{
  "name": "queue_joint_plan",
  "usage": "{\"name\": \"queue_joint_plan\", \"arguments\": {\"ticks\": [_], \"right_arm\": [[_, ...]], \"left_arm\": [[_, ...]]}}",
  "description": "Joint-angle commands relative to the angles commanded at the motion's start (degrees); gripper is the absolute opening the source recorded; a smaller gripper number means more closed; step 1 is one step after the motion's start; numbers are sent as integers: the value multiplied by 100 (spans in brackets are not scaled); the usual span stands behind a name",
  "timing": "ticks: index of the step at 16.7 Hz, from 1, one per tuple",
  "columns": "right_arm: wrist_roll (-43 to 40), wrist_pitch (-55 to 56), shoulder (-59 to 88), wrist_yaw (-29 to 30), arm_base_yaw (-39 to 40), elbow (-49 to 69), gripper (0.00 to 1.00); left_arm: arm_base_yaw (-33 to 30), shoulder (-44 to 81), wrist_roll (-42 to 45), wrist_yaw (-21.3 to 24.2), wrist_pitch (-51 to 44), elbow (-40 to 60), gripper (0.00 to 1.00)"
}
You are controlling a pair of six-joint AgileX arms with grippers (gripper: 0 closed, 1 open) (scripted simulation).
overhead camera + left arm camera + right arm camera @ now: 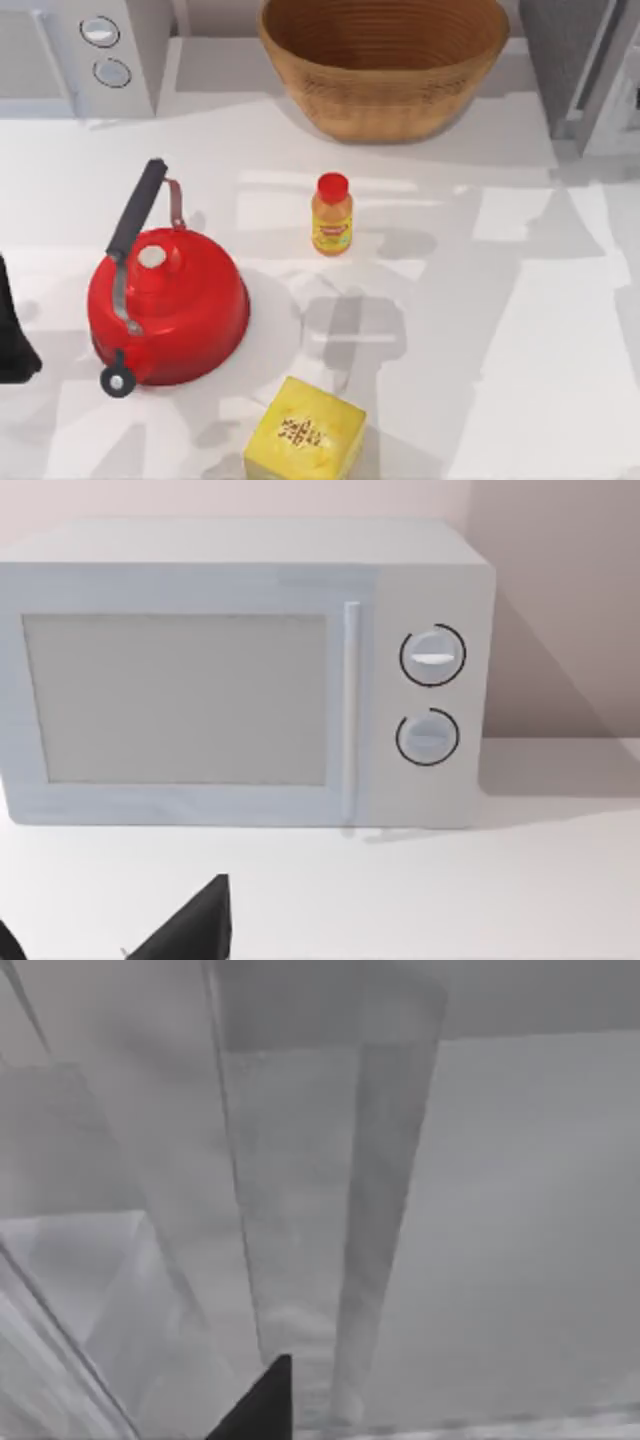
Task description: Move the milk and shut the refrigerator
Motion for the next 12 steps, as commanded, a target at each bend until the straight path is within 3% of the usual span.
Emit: {"name": "queue_joint_plan", "arguments": {"ticks": [8,12], "right_arm": [[26,-425,1680,40,-7,2141,100],[19,-492,1977,41,8,2499,100]], "left_arm": [[0,0,0,0,0,0,100],[0,0,0,0,0,0,100]]}}
